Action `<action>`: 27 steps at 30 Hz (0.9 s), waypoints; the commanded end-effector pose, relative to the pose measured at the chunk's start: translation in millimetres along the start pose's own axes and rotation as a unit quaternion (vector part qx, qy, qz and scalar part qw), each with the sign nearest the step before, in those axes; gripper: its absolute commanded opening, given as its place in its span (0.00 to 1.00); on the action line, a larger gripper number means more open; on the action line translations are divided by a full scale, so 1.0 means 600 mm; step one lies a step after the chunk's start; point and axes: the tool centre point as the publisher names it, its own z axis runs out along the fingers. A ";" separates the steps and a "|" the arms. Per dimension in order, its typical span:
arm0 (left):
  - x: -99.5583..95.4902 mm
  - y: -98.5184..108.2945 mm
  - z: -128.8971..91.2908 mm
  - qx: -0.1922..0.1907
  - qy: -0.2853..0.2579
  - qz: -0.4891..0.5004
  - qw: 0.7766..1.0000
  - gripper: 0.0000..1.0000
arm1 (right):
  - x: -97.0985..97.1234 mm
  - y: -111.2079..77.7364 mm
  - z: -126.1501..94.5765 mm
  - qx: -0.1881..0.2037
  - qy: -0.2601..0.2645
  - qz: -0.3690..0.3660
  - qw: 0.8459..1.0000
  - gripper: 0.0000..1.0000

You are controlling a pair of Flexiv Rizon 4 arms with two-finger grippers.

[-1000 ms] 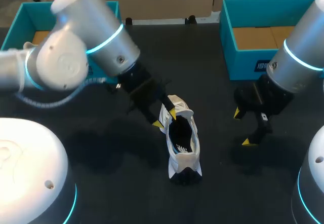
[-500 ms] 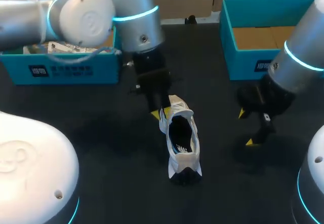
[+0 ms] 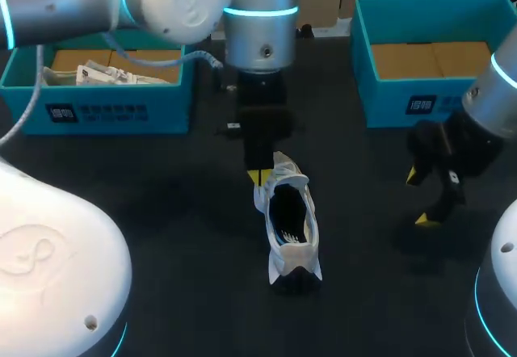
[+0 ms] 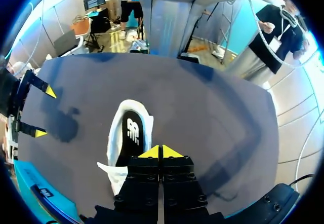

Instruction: Take the shoe out of the shoebox, open the shoe tongue, remove and reinsert the insole, then place the shoe into the shoebox

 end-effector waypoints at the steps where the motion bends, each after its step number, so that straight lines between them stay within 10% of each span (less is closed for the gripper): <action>1: -0.014 0.000 0.000 0.002 0.047 0.018 0.999 0.00 | 0.004 -0.002 -0.001 -0.001 -0.002 -0.001 1.000 1.00; 27: -0.049 -0.012 0.069 -0.007 0.063 0.110 0.992 0.00 | 0.004 -0.002 -0.001 -0.001 -0.002 -0.001 1.000 1.00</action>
